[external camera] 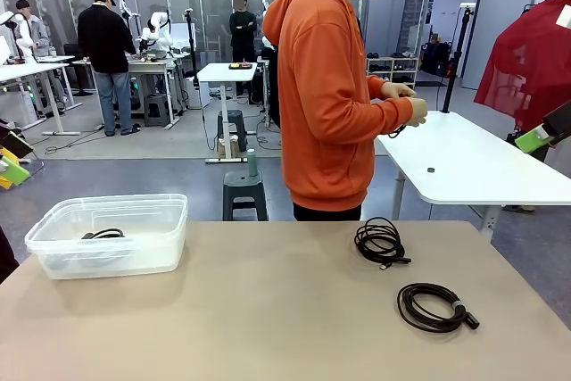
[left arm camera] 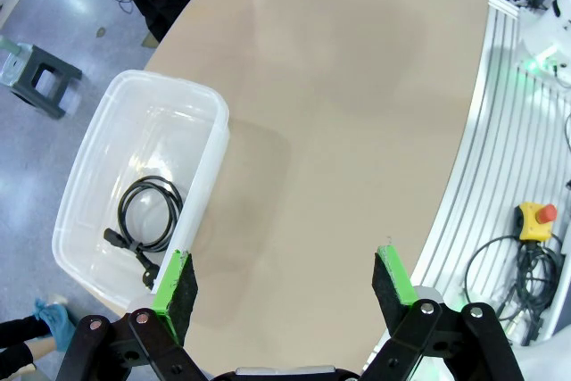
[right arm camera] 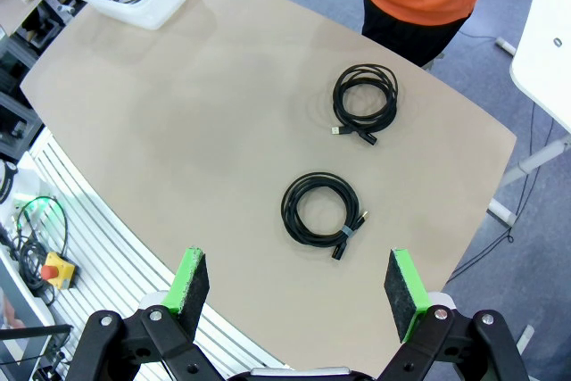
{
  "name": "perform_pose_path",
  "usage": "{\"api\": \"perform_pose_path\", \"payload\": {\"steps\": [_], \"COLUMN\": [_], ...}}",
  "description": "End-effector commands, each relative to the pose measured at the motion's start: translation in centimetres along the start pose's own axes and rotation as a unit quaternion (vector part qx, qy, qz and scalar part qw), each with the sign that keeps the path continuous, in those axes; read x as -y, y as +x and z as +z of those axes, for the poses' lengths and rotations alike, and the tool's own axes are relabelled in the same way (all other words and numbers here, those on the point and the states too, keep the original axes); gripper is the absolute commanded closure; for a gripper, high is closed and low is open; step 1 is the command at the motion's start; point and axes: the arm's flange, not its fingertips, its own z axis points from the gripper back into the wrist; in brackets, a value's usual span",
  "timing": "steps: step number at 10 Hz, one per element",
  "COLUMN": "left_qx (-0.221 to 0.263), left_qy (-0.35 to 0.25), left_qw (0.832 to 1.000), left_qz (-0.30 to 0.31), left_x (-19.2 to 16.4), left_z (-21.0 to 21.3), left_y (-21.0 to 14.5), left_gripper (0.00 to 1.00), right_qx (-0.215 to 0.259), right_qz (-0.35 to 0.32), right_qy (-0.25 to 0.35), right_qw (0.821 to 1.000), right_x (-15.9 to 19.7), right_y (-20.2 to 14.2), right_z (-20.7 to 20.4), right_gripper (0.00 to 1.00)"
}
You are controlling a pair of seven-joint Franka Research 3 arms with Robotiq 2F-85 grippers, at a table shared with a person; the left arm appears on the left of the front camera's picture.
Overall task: Organize and store the cables.
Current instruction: Place the Power Cable into the Organizing box.
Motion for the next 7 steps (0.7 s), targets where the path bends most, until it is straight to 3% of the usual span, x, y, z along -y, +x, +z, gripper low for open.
{"api": "perform_pose_path", "payload": {"steps": [1,7], "left_qx": [-0.003,-0.003], "left_qy": [0.002,0.002], "left_qw": [1.0,1.0], "left_qz": [0.009,0.009], "left_x": [0.1,0.1], "left_z": [-0.11,-0.11], "left_y": [0.31,0.31], "left_gripper": [0.0,0.0], "right_qx": [0.002,0.002], "right_qz": [0.006,0.006], "right_qy": [0.008,0.008], "right_qw": [1.0,1.0], "right_x": [0.06,0.06], "right_y": [-0.03,-0.03], "right_z": [0.02,0.02], "right_gripper": [0.0,0.0]}}
